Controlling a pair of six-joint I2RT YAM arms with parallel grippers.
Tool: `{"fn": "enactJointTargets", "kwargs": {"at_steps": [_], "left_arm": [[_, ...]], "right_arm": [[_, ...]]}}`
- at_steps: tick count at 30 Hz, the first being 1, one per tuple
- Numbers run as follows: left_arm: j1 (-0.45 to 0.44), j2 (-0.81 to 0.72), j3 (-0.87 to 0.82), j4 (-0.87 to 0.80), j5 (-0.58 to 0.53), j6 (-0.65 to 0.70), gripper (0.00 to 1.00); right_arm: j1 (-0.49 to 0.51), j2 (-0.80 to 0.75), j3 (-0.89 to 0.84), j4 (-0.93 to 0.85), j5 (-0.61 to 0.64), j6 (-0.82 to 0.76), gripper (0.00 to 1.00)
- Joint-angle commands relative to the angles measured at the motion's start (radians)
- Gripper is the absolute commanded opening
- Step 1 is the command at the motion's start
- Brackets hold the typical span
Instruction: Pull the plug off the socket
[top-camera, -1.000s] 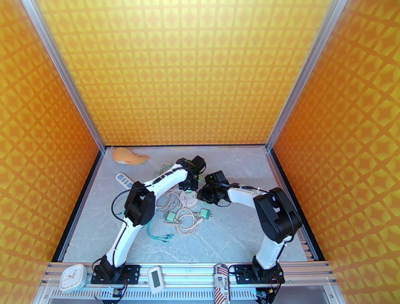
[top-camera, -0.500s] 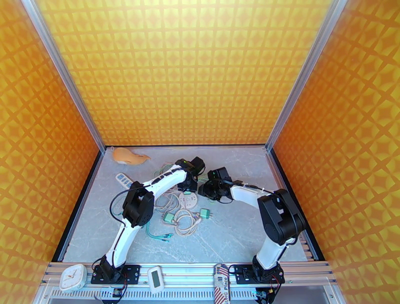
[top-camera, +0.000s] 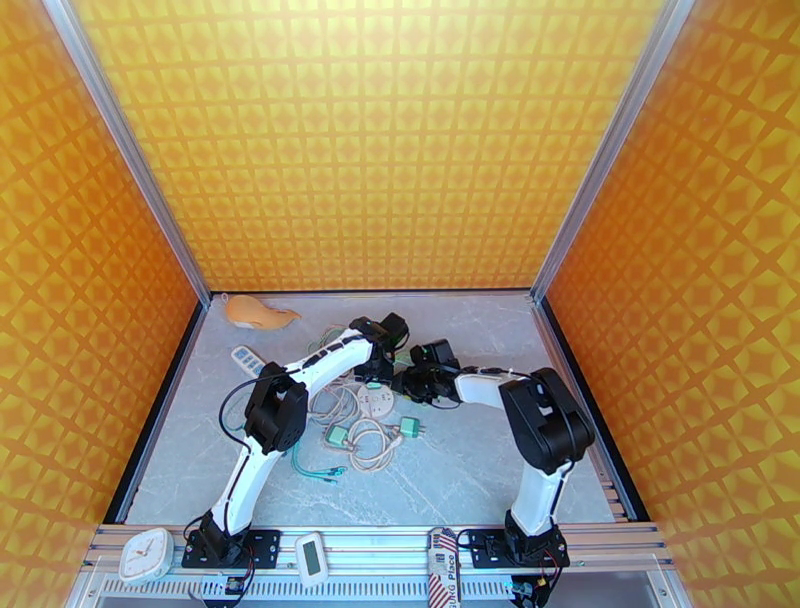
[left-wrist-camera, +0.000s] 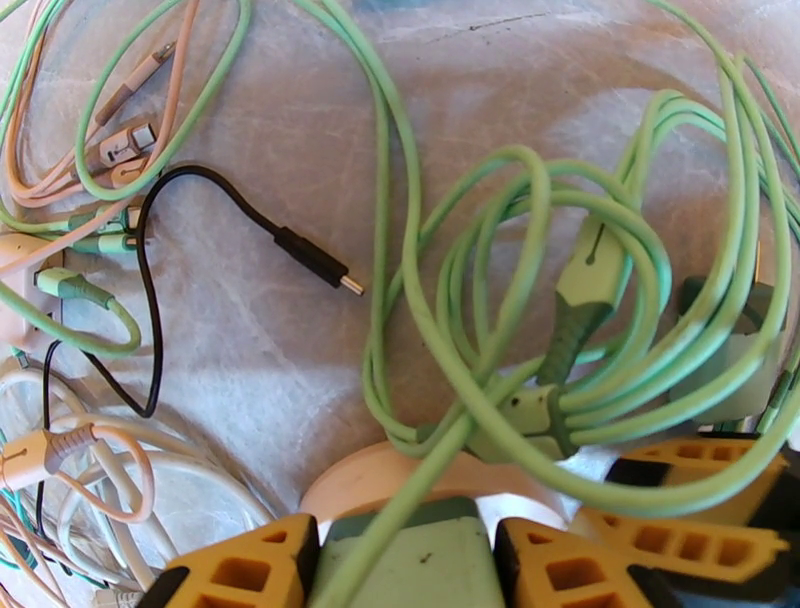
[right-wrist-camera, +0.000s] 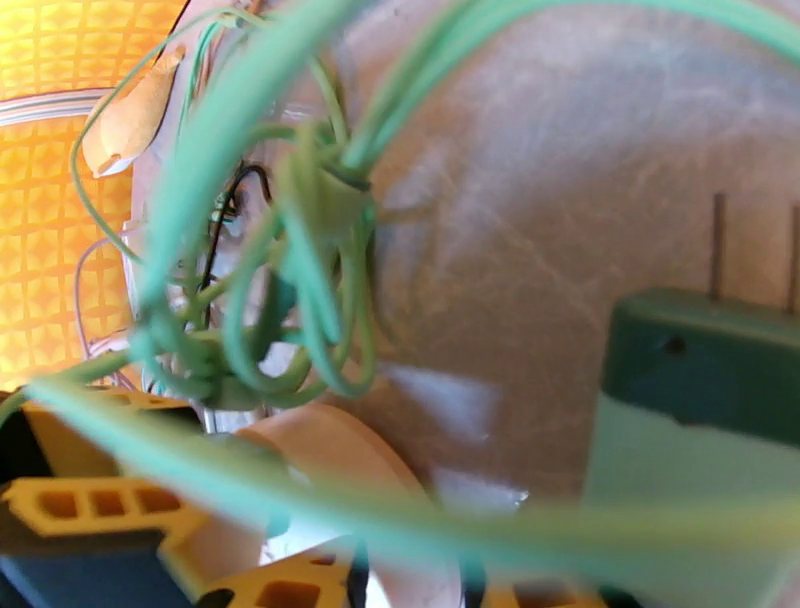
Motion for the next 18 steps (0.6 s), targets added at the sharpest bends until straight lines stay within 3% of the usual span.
{"fn": "enactJointTargets", "kwargs": {"at_steps": [1,8,18], "left_arm": [[-0.009,-0.056,-0.002,-0.007,0.038,0.025,0.08],[-0.012,-0.047,0.019,-0.016,0.047,0.023,0.08],[-0.013,-0.036,0.061,-0.035,0.047,0.025,0.08]], "right_arm": [[0.048,0.049,0.016,0.038,-0.027,0.027,0.32],[0.058,0.101,0.028,-0.064,0.040,0.006,0.21],[0.065,0.133,0.033,-0.218,0.133,-0.034,0.15]]}}
